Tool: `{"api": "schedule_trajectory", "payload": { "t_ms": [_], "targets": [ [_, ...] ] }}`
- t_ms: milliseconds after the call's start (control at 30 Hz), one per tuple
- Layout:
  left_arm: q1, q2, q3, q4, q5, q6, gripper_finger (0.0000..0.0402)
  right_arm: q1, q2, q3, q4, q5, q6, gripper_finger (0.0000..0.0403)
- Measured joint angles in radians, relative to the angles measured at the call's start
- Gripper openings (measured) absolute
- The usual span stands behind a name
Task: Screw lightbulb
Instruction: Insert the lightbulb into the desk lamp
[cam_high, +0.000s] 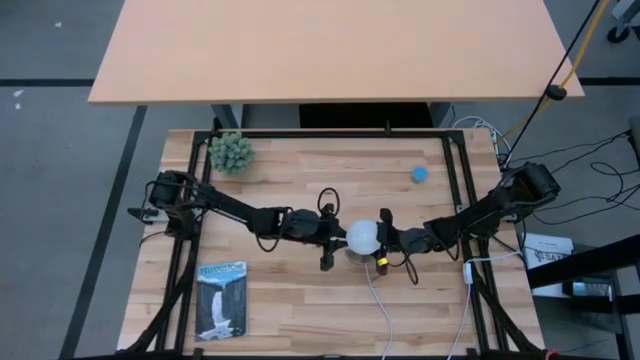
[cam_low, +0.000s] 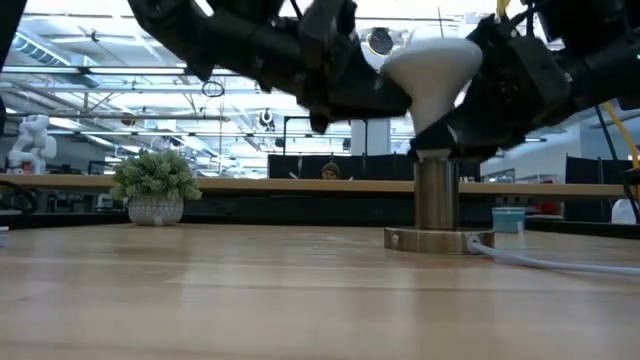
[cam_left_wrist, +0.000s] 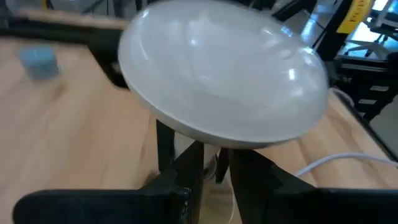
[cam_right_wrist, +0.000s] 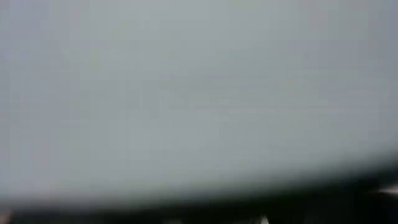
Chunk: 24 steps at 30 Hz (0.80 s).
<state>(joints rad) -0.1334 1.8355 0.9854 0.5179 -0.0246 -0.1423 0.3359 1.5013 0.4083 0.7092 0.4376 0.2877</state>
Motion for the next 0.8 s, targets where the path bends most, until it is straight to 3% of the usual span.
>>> {"api": "schedule_trajectory", "payload": {
  "t_ms": [167,600,800],
  "targets": [
    [0.0,0.058,0.034,0.0,0.009,-0.014,0.0078,-0.001,-0.001,-0.001,-0.005,0.005,0.007,0.0169],
    [0.0,0.058,0.044,-0.01,0.008,-0.006,0.0078,0.014,-0.009,0.0,-0.04,-0.024,0.004,0.0169],
    [0.0,0.058,0.043,-0.009,0.023,-0.007,0.0078,0.027,-0.009,0.0,-0.041,-0.016,-0.09,0.0157]
  ]
}}
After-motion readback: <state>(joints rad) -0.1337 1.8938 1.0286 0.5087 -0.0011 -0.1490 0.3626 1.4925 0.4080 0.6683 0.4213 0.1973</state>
